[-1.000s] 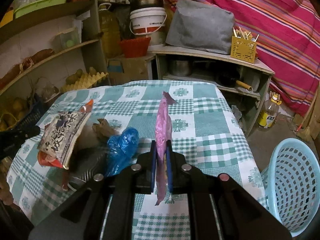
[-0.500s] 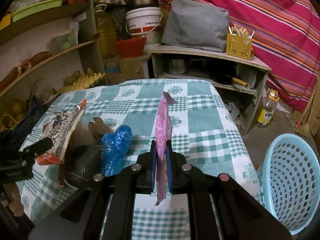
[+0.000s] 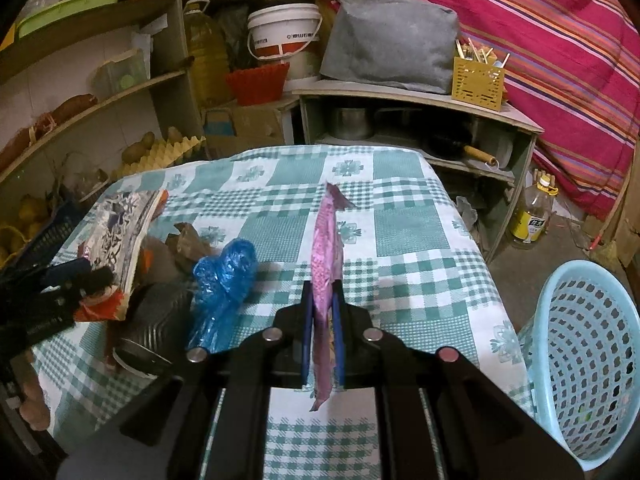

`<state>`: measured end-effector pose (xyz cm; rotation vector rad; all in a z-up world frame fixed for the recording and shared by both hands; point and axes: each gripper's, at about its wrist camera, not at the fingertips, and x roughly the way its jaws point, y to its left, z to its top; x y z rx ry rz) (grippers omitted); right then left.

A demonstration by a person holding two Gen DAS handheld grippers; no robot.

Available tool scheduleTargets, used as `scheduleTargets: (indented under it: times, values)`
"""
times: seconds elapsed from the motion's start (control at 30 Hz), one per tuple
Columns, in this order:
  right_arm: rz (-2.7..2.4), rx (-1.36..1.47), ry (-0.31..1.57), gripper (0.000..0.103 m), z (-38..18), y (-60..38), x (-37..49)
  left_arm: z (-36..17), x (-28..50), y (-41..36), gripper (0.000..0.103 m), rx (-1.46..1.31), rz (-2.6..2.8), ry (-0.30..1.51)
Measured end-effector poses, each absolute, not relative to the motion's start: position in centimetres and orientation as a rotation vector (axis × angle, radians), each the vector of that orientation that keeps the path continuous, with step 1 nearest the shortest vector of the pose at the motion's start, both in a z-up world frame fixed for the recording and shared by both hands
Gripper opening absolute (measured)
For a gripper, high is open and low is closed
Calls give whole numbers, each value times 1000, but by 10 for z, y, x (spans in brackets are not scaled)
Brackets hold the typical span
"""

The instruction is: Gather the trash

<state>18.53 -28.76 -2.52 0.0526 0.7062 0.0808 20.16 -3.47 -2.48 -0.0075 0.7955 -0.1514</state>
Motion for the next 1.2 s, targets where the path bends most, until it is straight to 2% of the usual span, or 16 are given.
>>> scheduleTargets:
  times: [0.03, 0.07, 0.13, 0.53, 0.57, 0.6, 0.63, 0.67, 0.7, 0.9, 1.07, 1.17, 1.2]
  values:
    - [80, 51, 707, 9, -25, -287, 185, -24, 201, -32, 23, -11, -147, 796]
    - [79, 50, 706, 9, -26, -287, 186, -23, 202, -28, 19, -18, -147, 796]
    - [78, 49, 706, 9, -26, -286, 186, -20, 201, -20, 0, -34, -144, 795]
    - [72, 66, 679, 9, -17, -294, 180, -3, 195, 35, 0, -88, -65, 767]
    - [72, 68, 678, 9, -17, -295, 180, -3, 195, 39, 2, -96, -60, 766]
    - [74, 70, 679, 9, -17, -295, 179, -3, 195, 41, 22, -98, -58, 766]
    - [74, 69, 679, 9, -17, -295, 180, -3, 196, 42, 57, -100, -55, 766]
    - [74, 68, 680, 9, -17, -295, 179, -2, 197, 43, 72, -104, -42, 754]
    - [74, 67, 681, 9, -17, -295, 180, 0, 197, 41, 82, -104, -37, 743]
    - [73, 64, 695, 9, -19, -293, 183, -2, 231, 15, 83, -28, -77, 775]
    - [68, 54, 712, 9, -27, -291, 186, -32, 260, 3, 80, -21, -111, 856]
    - [65, 54, 718, 9, -29, -290, 188, -40, 261, -1, 68, 8, -109, 850]
    - [65, 53, 719, 9, -29, -290, 189, -39, 261, 0, 55, 17, -105, 840]
